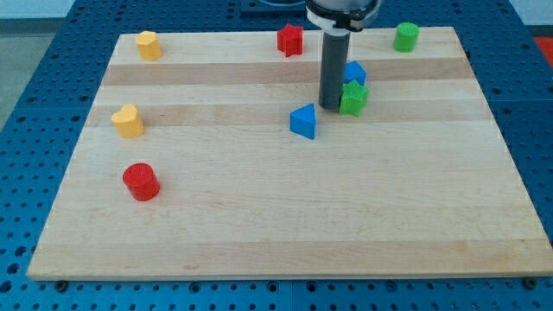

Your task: Move the green star to the center right

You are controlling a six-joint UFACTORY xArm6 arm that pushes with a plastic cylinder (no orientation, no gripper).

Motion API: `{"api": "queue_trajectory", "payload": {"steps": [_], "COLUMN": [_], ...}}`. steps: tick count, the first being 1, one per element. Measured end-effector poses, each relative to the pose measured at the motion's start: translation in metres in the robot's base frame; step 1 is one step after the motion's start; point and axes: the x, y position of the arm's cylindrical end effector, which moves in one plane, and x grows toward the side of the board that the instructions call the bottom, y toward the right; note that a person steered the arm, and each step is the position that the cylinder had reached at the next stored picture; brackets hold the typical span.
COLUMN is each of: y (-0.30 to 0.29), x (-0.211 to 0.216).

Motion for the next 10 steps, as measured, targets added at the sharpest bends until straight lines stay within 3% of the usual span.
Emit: {"api": "queue_trajectory", "payload": {"steps": [3, 5, 10], "y": [0.008, 0.053, 0.088], "x": [-0.017, -0.017, 0.009]}}
